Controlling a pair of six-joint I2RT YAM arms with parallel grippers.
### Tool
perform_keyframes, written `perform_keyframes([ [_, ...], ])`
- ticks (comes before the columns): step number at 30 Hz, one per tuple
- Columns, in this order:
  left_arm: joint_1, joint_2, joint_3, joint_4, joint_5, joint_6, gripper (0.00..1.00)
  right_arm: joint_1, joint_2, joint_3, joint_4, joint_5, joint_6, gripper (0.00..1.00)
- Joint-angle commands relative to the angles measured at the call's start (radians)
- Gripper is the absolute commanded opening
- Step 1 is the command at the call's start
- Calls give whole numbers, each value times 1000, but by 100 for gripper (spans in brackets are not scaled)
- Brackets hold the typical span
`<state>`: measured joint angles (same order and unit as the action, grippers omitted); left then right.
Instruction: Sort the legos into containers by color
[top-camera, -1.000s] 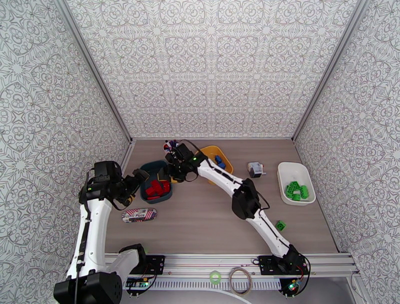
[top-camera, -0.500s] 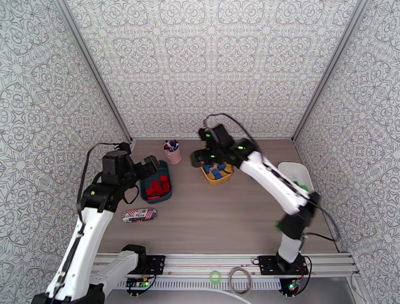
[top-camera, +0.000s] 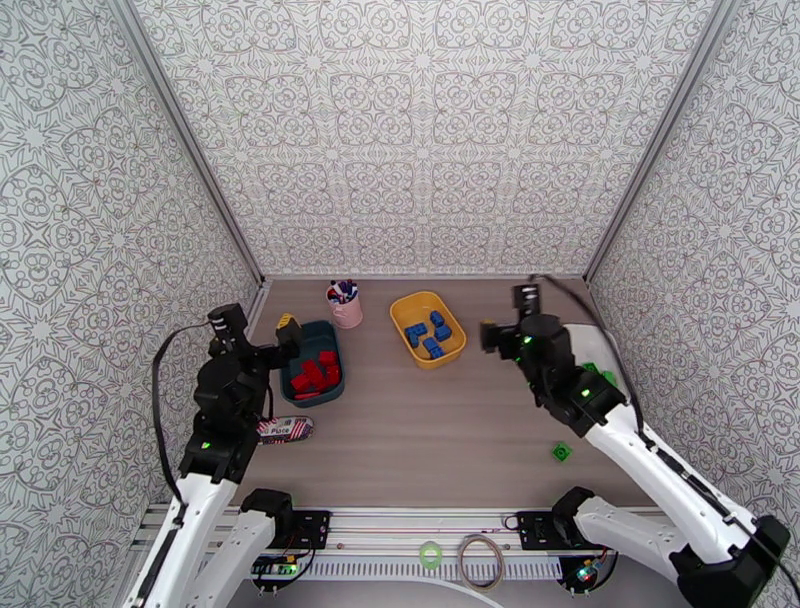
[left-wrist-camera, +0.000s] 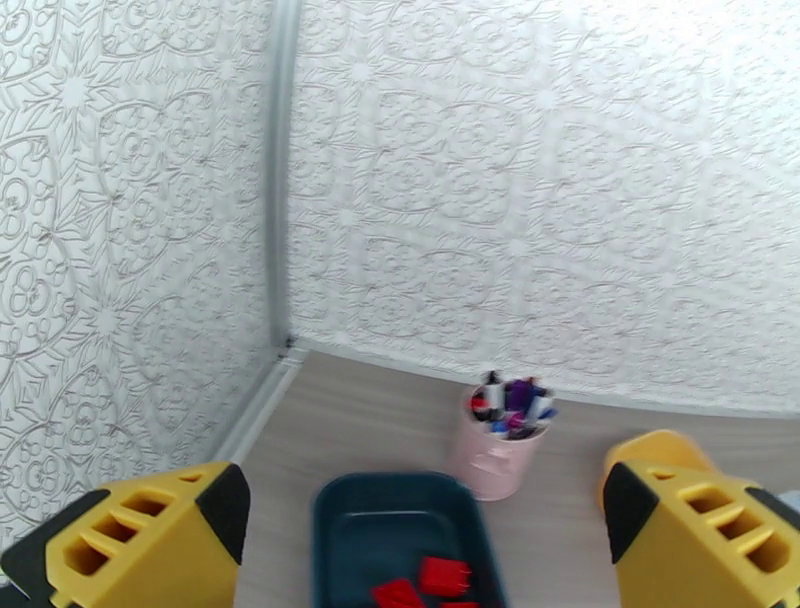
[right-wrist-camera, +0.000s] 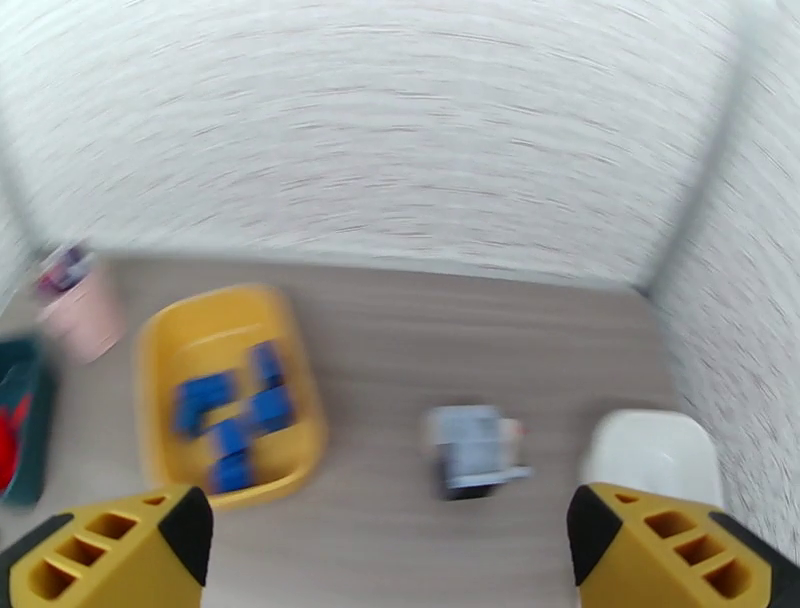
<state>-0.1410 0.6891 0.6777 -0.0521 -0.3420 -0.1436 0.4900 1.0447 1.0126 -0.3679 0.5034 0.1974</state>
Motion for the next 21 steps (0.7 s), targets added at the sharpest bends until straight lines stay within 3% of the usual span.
perform_keyframes([
  [1,12,55,-122,56,-144,67,99,-88,26,-112,65,28,12,99],
  [5,46,127,-264,191,-179,89,99,-157,31,-320,285,70,-29,99],
  [10,73,226,-374,425,-175,124,99,-222,80,-435,441,101,-18,99],
  [18,111,473,-483,867,-75,153,99,-281,307,-520,870,70,-175,99],
  [21,129,596,-475,1032,-7,156,99,-321,381,-547,1039,-14,-195,99],
])
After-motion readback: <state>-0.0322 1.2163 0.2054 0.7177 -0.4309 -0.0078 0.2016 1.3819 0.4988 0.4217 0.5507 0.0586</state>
